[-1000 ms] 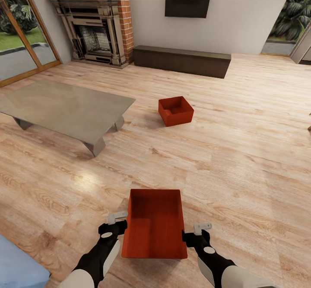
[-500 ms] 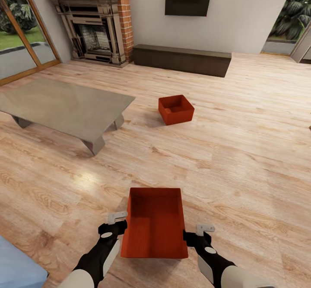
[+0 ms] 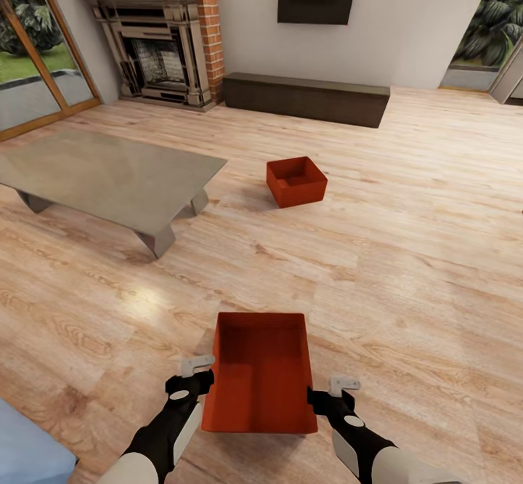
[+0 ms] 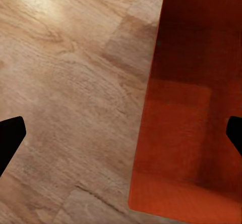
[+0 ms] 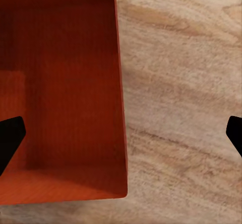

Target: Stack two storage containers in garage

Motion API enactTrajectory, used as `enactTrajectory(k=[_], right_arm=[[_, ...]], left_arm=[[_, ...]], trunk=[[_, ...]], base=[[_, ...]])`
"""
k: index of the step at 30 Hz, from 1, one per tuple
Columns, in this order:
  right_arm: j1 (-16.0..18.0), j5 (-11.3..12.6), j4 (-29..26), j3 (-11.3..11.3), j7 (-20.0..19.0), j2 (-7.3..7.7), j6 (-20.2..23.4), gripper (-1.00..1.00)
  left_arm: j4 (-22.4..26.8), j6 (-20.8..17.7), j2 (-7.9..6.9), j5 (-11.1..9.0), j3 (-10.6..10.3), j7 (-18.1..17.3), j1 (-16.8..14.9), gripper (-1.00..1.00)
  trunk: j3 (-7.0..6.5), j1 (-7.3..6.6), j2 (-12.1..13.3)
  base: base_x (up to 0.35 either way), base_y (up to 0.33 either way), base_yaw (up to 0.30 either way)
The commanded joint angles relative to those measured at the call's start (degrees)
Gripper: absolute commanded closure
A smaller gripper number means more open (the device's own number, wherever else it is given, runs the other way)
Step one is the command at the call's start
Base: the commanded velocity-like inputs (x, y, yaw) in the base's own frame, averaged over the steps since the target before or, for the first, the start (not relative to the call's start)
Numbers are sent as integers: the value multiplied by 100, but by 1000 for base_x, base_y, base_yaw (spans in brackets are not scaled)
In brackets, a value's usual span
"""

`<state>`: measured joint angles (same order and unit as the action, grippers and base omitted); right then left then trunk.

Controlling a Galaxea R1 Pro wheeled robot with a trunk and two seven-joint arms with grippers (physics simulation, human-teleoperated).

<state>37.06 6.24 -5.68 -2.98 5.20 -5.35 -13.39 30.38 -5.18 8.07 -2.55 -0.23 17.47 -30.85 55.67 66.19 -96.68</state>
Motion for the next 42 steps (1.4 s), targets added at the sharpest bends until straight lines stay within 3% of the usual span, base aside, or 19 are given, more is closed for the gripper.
enactTrajectory(k=[1, 8, 42], right_arm=[[3, 51, 5, -35, 9, -1, -23, -100], [3, -220, 5, -36, -9, -1, -24, -100], [3, -242, 5, -27, -134, 8, -48, -100]], left_arm=[[11, -29, 1, -26, -3, 20, 0, -100], [14, -20, 1, -26, -3, 20, 1, -100], [-6, -21, -34, -26, -27, -49, 0, -100]], trunk=[[22, 22, -43], [148, 176, -324], [758, 923, -1688]], base=[[0, 0, 0], [0, 0, 0], [0, 0, 0]])
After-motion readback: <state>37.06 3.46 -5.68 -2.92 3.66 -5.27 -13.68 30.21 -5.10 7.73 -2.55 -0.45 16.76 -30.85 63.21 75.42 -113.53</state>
